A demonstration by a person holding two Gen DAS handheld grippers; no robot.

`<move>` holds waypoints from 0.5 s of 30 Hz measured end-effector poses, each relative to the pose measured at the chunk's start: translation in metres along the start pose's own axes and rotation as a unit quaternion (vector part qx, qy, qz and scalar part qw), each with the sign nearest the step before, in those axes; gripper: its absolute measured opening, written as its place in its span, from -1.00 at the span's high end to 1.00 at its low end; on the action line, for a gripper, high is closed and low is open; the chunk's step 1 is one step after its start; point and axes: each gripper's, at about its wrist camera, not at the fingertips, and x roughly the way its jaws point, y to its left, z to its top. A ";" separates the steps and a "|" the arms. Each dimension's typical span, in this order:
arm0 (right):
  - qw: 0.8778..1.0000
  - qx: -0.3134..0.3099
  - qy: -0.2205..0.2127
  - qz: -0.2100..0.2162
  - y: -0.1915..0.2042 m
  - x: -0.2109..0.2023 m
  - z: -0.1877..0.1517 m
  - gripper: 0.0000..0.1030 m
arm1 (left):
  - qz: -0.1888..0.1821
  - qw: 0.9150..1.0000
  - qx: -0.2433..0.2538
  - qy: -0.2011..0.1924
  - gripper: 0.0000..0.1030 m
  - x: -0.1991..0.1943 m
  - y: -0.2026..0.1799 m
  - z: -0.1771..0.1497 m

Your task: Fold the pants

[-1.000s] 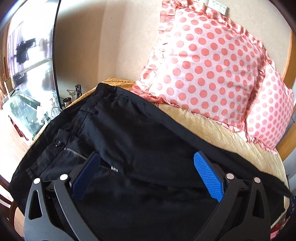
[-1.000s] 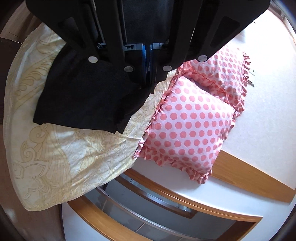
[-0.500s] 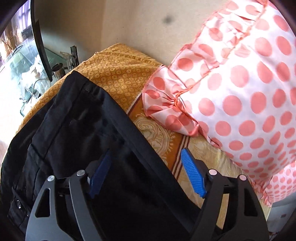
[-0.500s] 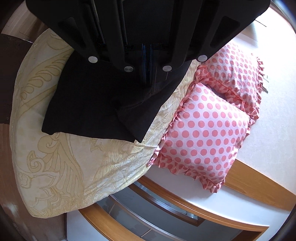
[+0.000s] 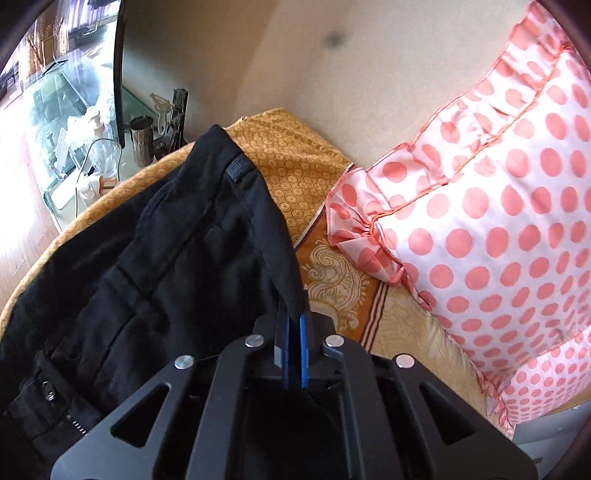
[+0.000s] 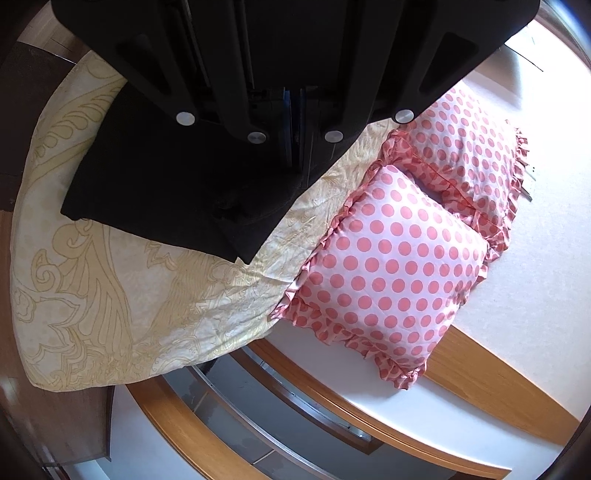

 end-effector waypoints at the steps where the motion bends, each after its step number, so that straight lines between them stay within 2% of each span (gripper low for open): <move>1: 1.000 -0.002 -0.001 0.006 0.002 -0.002 0.003 0.95 | -0.010 1.000 0.006 -0.007 0.94 -0.017 0.002 -0.007; 5: 1.000 -0.014 -0.008 0.025 0.012 -0.007 0.015 0.95 | -0.051 0.997 0.030 -0.049 0.94 -0.097 0.028 -0.039; 8: 0.999 -0.018 -0.017 0.041 0.020 -0.013 0.026 0.95 | -0.078 0.992 0.045 -0.084 0.94 -0.163 0.048 -0.081; 11: 0.998 -0.020 -0.030 0.055 0.021 -0.026 0.032 0.95 | -0.082 0.988 0.056 -0.115 0.94 -0.207 0.072 -0.127; 15: 0.999 -0.013 -0.030 0.043 0.008 -0.034 0.029 0.95 | -0.059 0.990 0.034 -0.123 0.94 -0.214 0.123 -0.194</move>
